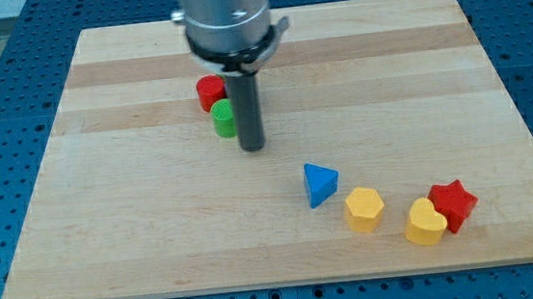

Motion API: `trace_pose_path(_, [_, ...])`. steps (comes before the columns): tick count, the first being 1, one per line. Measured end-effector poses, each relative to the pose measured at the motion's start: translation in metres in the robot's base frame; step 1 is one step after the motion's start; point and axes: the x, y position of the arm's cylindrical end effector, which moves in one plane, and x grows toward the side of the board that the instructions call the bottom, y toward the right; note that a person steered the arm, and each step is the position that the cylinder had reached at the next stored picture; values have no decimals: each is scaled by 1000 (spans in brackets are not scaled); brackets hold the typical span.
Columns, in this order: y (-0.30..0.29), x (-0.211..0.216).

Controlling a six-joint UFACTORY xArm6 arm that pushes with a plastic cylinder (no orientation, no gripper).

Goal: Slide the green circle to the left of the blue cube

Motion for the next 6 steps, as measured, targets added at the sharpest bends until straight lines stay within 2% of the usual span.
trace_pose_path(3, [-32, -41])
trace_pose_path(5, [-20, -12])
trace_pose_path(6, [-53, -12])
